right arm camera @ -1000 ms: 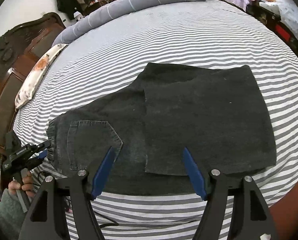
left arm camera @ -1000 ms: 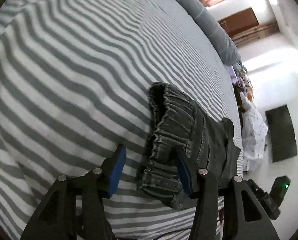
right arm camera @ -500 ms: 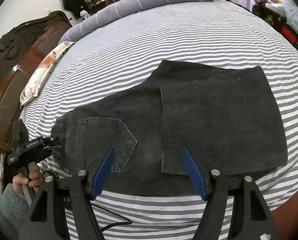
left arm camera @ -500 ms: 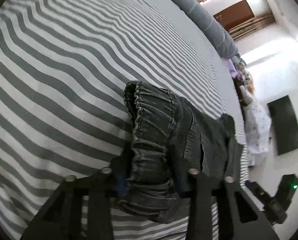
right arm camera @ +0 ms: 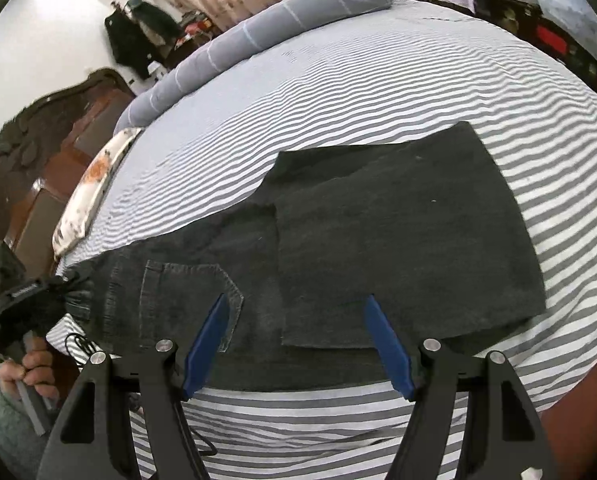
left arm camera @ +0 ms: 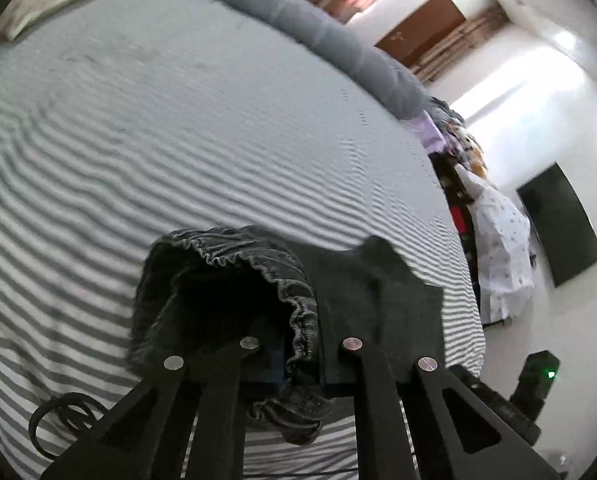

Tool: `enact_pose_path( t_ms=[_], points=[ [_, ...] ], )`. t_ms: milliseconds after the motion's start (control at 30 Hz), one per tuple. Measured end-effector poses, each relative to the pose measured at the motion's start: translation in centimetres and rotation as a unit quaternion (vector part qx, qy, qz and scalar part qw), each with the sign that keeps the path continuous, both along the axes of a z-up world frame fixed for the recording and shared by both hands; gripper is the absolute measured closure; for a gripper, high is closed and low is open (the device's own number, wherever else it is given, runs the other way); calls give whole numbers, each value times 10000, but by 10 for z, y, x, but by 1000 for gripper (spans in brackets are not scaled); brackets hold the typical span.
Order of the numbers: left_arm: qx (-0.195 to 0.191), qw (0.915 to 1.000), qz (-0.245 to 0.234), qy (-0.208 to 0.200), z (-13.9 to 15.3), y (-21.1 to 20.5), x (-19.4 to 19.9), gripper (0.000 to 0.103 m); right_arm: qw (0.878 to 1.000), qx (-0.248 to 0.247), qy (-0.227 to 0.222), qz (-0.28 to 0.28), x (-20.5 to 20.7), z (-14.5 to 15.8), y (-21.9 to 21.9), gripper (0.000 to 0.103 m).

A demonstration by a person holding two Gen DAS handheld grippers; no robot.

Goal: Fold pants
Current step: 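Grasp the elastic waistband with the left tool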

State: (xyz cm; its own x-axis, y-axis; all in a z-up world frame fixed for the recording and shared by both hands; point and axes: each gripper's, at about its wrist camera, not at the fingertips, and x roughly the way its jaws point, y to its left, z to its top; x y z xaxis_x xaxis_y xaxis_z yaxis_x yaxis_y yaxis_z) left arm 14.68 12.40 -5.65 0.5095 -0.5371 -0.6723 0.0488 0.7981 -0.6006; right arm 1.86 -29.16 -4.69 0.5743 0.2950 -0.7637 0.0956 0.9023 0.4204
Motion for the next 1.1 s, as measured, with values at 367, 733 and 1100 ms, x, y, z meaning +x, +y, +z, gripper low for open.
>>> enact_pose_path(
  t_ms=[367,733,1100],
  points=[
    [309,9989,-297,-186,38,-45,10,93,9983,352,-158,-436,-19,-2,-57,34],
    [298,9967,112,751,-49,61,16,91,9994,157,246,-184,-6,-20,-29,34],
    [199,9963,-60,829,-97,96,-6,64,9982,-236,380,403,26,-10,42,34]
  ],
)
